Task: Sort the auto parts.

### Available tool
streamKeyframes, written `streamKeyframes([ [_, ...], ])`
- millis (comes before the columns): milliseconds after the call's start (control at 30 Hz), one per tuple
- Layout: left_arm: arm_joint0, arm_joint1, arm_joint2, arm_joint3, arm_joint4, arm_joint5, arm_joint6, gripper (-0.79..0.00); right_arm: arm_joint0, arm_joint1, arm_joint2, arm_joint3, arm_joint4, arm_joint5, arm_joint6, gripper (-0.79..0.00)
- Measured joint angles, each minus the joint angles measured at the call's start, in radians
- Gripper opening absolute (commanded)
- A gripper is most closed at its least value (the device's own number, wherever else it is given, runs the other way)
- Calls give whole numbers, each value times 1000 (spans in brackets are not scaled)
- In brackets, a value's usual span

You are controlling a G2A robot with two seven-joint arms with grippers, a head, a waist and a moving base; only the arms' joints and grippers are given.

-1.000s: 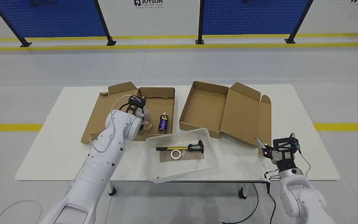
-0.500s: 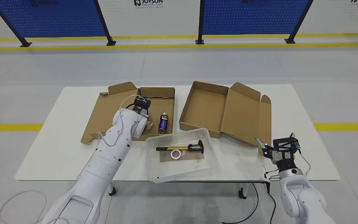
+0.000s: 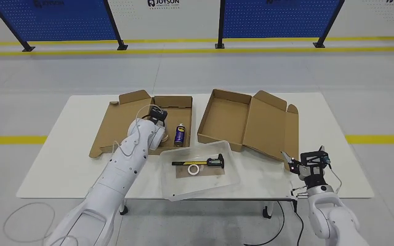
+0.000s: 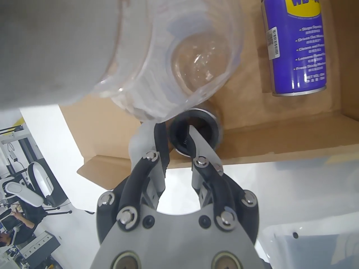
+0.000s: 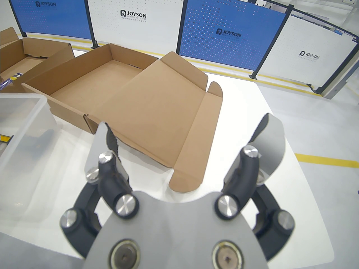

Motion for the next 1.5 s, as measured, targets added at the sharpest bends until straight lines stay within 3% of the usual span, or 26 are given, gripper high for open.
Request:
streamKeyframes([
  [267,-15,-10,5,19,2,7,5,-526,0,0,0,0,0,0,0,0],
  [400,-2,-6,-10,-23,14,18,-2,-409,0,0,0,0,0,0,0,0],
  [433,4,-4,-17,-37,18,20,-4,-342,0,0,0,0,0,0,0,0],
  [467,14,-2,-26,-60,23,24,-6,-166,0,0,0,0,0,0,0,0],
  [567,47,8,-56,-139,36,36,-20,0,0,0,0,0,0,0,0,0],
  [933,256,45,-196,-556,72,53,-58,0,0,0,0,0,0,0,0,0],
  [1267,537,69,-395,-943,110,155,162,0,0,0,0,0,0,0,0,0],
  [1500,683,75,-535,-1101,115,215,291,0,0,0,0,0,0,0,0,0],
])
